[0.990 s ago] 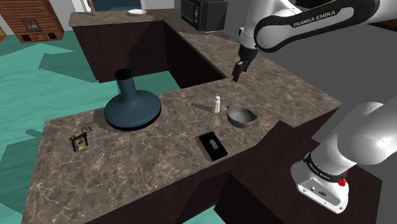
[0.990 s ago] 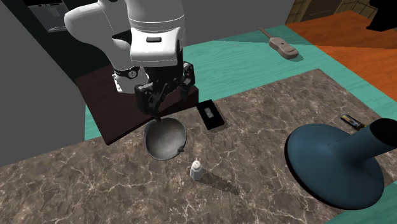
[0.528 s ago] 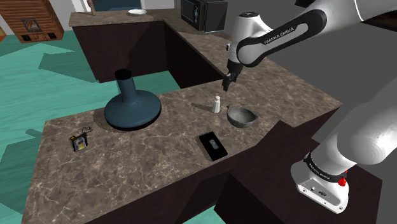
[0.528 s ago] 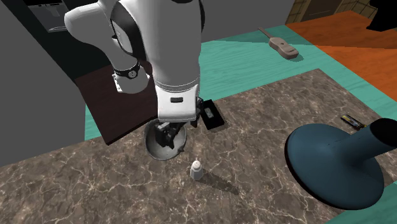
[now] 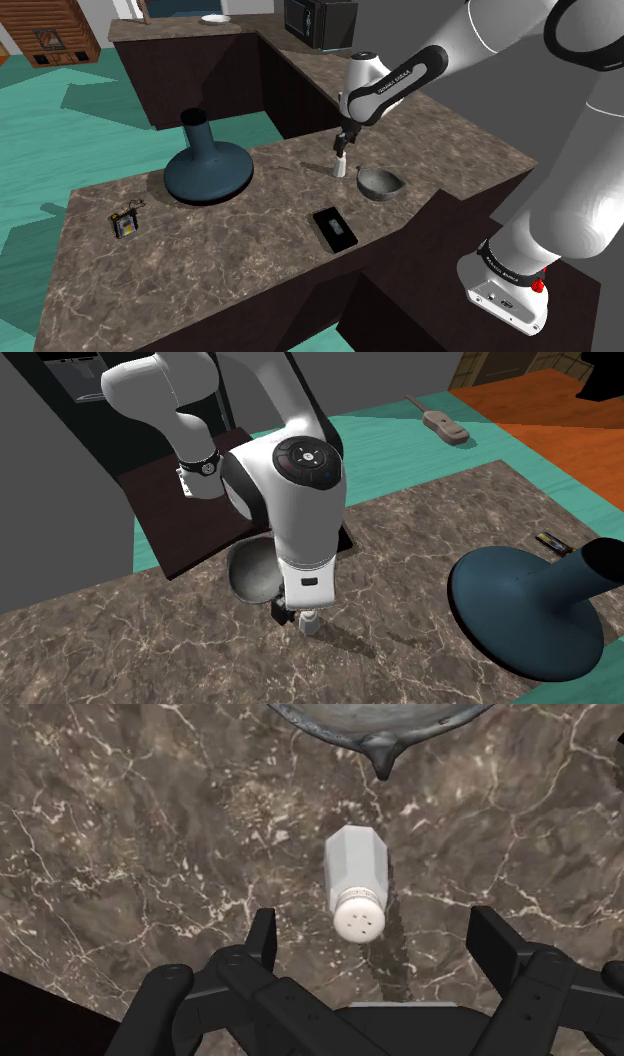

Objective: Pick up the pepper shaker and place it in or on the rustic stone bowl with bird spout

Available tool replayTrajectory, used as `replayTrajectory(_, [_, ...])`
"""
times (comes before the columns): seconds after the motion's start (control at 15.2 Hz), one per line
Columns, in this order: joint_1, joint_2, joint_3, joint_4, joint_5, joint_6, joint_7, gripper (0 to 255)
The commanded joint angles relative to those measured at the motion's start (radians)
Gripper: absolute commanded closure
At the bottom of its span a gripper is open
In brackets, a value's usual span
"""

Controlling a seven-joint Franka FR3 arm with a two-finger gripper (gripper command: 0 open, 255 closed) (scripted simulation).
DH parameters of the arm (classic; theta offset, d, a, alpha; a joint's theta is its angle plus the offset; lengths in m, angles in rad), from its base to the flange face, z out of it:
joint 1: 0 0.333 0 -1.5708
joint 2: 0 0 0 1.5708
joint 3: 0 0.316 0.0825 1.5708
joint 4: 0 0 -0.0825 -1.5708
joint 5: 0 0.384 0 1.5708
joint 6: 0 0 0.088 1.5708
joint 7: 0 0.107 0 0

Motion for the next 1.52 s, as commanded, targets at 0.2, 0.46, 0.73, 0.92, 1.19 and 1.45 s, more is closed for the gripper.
replayTrajectory(0.2, [-0.002,0.065,-0.003,0.003,-0.005,0.060,0.002,0])
replayTrajectory(0.46, [-0.002,0.094,-0.005,0.004,-0.008,0.088,0.005,0])
replayTrajectory(0.73, [-0.002,0.094,-0.005,0.004,-0.008,0.088,0.005,0])
replayTrajectory(0.92, [-0.002,0.094,-0.005,0.004,-0.008,0.088,0.005,255])
replayTrajectory(1.19, [-0.002,0.094,-0.005,0.004,-0.008,0.088,0.005,255])
replayTrajectory(1.45, [-0.002,0.095,-0.005,0.005,-0.008,0.088,0.005,255])
